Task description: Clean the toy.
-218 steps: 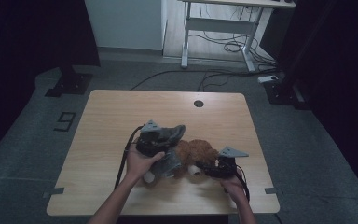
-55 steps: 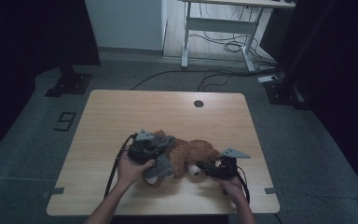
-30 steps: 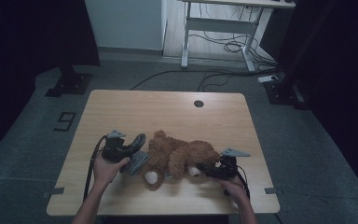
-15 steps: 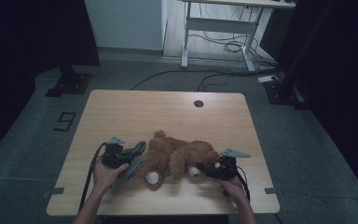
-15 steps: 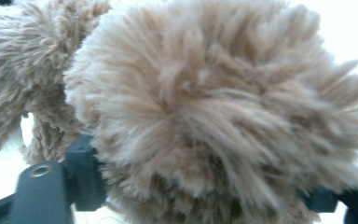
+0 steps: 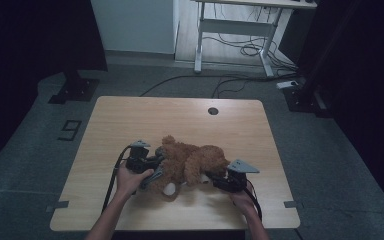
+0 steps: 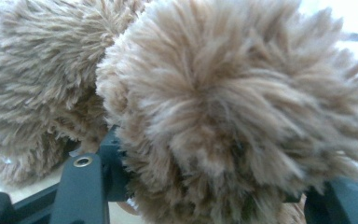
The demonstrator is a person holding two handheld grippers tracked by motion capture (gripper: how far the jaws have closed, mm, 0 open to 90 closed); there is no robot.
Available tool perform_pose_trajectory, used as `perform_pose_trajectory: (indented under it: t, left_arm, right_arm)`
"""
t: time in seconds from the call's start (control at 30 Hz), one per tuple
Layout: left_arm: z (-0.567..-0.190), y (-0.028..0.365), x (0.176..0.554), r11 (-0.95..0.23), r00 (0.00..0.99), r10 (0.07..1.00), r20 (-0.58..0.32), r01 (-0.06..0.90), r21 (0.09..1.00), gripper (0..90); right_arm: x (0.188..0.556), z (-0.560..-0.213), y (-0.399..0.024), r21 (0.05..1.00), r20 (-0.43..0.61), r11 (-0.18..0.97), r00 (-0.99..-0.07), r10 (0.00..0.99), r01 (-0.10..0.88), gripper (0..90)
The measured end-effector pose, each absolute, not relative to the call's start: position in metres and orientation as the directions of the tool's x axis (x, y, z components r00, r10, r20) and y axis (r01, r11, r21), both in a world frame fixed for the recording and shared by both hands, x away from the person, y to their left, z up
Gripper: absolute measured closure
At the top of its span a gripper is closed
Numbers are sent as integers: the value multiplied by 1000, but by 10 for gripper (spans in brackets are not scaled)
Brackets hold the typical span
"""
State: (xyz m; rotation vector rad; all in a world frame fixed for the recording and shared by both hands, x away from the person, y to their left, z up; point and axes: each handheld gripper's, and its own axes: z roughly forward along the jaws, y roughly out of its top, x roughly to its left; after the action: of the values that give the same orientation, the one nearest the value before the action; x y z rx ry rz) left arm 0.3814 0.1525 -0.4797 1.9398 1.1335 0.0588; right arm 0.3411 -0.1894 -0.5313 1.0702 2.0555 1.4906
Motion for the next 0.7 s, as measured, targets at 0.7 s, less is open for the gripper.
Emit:
perform_pose_trajectory:
  t: [0.7]
  left_arm:
    - [-409,110,405,-239,666,706,-241,544,804,778]
  right_arm:
    - [363,-540,-216,910,137,161,-643,753,382,325]
